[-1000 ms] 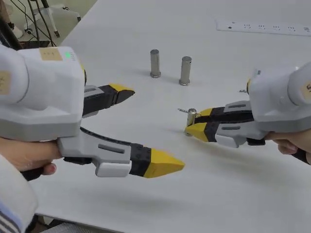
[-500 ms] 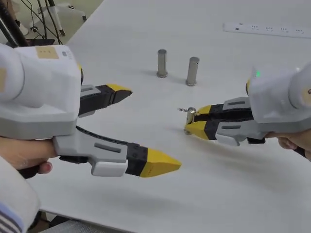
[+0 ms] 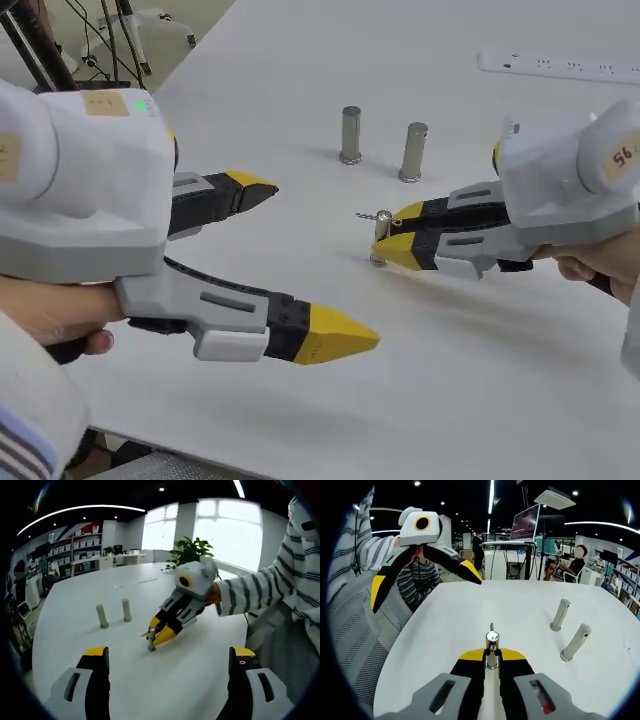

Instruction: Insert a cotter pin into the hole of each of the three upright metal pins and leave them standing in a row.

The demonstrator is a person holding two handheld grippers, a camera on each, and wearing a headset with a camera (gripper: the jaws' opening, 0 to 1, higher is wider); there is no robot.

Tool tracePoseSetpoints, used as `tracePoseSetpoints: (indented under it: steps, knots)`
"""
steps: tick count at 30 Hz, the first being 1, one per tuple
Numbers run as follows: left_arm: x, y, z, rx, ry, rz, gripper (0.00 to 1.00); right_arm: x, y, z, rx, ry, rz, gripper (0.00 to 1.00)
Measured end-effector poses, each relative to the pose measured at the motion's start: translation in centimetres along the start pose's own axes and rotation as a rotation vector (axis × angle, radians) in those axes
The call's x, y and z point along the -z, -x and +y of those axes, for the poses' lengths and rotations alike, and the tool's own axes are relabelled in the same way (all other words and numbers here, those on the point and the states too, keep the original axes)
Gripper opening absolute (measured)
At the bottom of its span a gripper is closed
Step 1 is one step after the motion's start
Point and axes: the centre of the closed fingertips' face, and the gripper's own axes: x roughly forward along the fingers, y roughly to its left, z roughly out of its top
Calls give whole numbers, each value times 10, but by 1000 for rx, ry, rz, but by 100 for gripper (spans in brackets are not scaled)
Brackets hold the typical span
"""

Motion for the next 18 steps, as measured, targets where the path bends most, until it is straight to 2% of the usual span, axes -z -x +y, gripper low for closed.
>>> tracePoseSetpoints:
  steps: [4,9,13,16,18]
  knots:
    - [2,2,3,-2,3,6,99,-1,-2,2,-24,14,-5,4]
    - [3,4,3,7,18,-4,99,-2,-4,1,-26,-10,-12,5]
    - [4,6,4,8,16,-1,99,-5,-2,0,-18,14,-23,5]
    - [4,6,4,8,15,1,97,-7,0,0,-19,31,-35,14]
    - [4,7,5,7,18,-2,97,-8,3,4,-19,58,-18,23]
